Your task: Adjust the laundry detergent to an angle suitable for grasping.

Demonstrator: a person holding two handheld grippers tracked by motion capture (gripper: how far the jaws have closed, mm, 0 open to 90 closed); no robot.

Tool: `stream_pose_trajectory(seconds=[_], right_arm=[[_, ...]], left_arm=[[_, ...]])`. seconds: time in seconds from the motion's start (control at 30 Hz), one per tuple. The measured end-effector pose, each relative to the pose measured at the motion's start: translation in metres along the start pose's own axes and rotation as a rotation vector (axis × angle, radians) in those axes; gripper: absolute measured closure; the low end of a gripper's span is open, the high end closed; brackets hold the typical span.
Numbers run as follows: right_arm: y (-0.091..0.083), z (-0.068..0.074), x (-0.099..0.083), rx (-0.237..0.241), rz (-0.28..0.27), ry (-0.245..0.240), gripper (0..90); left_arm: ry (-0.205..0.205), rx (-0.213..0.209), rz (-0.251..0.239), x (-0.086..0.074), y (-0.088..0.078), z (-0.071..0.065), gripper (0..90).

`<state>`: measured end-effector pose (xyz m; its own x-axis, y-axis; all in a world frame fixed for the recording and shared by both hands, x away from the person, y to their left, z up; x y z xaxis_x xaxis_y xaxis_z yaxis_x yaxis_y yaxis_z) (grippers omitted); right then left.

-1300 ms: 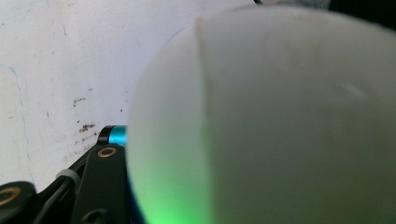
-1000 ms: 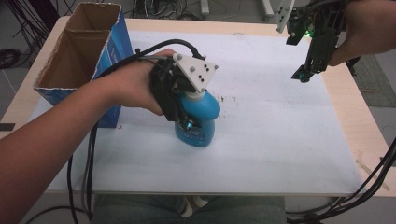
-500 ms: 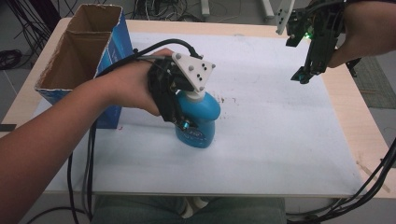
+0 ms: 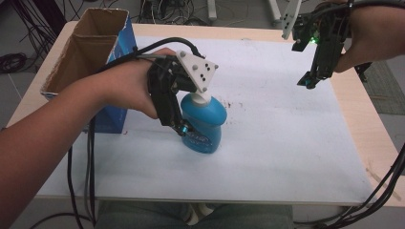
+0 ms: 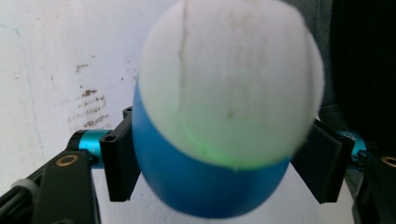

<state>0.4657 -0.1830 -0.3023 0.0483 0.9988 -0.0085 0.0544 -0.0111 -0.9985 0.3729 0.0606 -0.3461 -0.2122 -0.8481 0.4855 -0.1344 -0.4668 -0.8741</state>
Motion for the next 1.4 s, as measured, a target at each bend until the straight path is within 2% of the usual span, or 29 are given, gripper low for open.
stream_pose_trajectory(seconds=[0.37, 0.43, 0.53, 0.57, 0.63, 0.8, 0.97, 1.17, 1.23, 1.4], right_arm=[[0.0, 0.0, 0.001, 0.004, -0.001, -0.008, 1.3], [-0.001, 0.001, 0.0, 0.002, -0.004, -0.001, 1.3], [-0.001, 0.0, 0.0, 0.002, -0.006, -0.006, 1.3], [-0.001, 0.0, 0.0, 0.0, -0.009, -0.004, 1.3], [-0.001, 0.0, -0.001, 0.001, -0.008, -0.001, 1.3], [-0.001, 0.001, -0.001, 0.003, -0.004, 0.001, 1.3], [-0.002, 0.001, 0.0, 0.003, -0.006, -0.004, 1.3], [-0.002, 0.001, 0.0, 0.001, -0.005, -0.002, 1.3], [-0.002, 0.001, 0.0, 0.001, -0.006, -0.007, 1.3], [-0.002, 0.002, 0.0, 0.001, -0.006, -0.009, 1.3]], left_arm=[[-0.034, 0.019, 0.087, -0.001, -0.012, 0.002, 17.3], [-0.052, 0.02, 0.129, -0.003, -0.017, 0.0, 16.5], [-0.06, 0.022, 0.157, -0.004, -0.021, 0.001, 15.9], [-0.077, 0.024, 0.186, -0.005, -0.025, 0.001, 12.8], [-0.086, 0.027, 0.208, -0.006, -0.03, 0.0, 12.5], [-0.126, 0.033, 0.232, -0.009, -0.038, 0.0, 10.6], [-0.178, 0.032, 0.294, -0.015, -0.045, 0.0, 6.0], [-0.204, 0.018, 0.308, -0.017, -0.05, -0.002, 5.9], [-0.223, 0.016, 0.336, -0.019, -0.054, -0.005, 2.3], [-0.241, 0.016, 0.359, -0.021, -0.056, -0.006, 1.7]])
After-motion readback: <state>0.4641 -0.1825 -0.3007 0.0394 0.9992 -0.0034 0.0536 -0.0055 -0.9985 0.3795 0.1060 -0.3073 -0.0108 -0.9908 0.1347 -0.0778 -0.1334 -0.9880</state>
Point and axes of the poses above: each handheld gripper's, and its own axes: y roughly forward along the jaws, x roughly out of its top, z roughly to its left, the point moved 4 cm from there along y, roughly forward along the jaws, and after that the axes turned 2 degrees about z, right-handed, at the moved point
